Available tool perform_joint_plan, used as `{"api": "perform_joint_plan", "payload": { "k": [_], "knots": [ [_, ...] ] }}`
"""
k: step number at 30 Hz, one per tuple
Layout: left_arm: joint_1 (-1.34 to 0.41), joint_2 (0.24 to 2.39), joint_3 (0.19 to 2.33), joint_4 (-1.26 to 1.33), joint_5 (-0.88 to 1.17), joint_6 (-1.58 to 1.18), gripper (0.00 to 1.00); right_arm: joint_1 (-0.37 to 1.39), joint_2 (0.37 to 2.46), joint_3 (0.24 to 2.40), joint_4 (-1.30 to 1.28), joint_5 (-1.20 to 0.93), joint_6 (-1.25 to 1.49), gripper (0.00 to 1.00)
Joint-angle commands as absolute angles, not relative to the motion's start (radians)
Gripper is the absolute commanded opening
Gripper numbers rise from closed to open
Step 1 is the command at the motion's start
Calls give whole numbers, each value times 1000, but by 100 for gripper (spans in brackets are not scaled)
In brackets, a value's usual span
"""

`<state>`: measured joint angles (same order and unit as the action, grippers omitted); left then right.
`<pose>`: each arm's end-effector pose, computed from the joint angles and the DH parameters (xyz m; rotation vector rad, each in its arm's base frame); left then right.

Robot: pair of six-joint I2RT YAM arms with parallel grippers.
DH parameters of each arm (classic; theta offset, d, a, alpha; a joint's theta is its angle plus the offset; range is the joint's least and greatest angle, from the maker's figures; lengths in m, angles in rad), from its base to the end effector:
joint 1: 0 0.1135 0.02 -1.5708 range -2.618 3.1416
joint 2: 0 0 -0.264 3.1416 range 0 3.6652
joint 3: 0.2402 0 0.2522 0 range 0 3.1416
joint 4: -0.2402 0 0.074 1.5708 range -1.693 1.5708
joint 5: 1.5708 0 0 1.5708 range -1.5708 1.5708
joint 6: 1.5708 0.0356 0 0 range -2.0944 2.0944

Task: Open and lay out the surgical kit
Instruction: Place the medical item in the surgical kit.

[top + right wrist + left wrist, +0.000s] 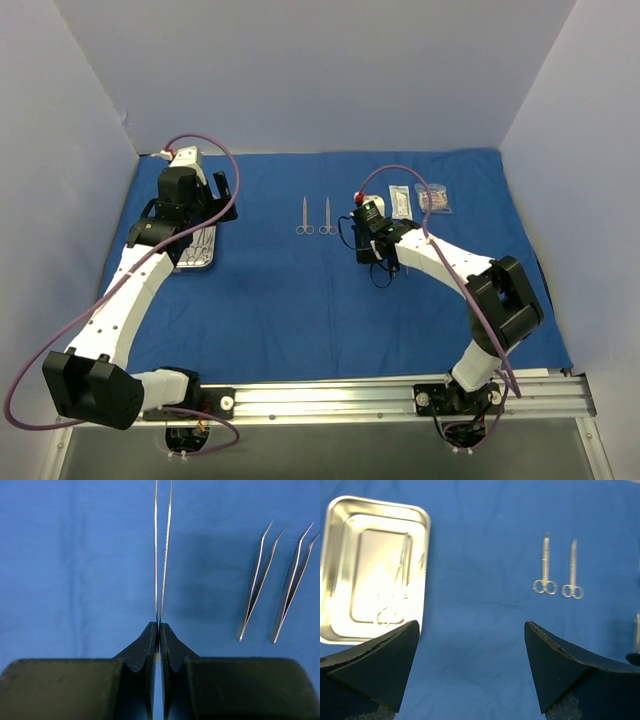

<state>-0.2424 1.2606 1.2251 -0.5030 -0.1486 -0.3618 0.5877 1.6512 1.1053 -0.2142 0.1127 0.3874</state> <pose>0.2732 -0.0621 0.3602 -0.2146 2.0985 -0.2061 0.3026 0.1968 0.2254 -0.1785 2.3456 0.3555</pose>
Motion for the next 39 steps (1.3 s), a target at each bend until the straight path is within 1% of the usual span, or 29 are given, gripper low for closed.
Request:
{"api": "perform_joint_plan", "payload": {
  "k": [1, 10, 24, 39],
  "knots": [
    [-222, 1236, 1220, -549, -202, -328, 95, 580, 1692, 1104, -271, 169, 377, 0],
    [-201, 1239, 1187, -568, -212, -313, 95, 542, 1724, 1074, -272, 184, 405, 0],
    [-187, 1270, 1169, -557, -184, -328, 95, 473, 1732, 1034, -249, 141, 382, 0],
    [-186, 1284, 1163, -548, -166, -333, 95, 446, 1759, 1032, -245, 121, 342, 0]
  ]
}}
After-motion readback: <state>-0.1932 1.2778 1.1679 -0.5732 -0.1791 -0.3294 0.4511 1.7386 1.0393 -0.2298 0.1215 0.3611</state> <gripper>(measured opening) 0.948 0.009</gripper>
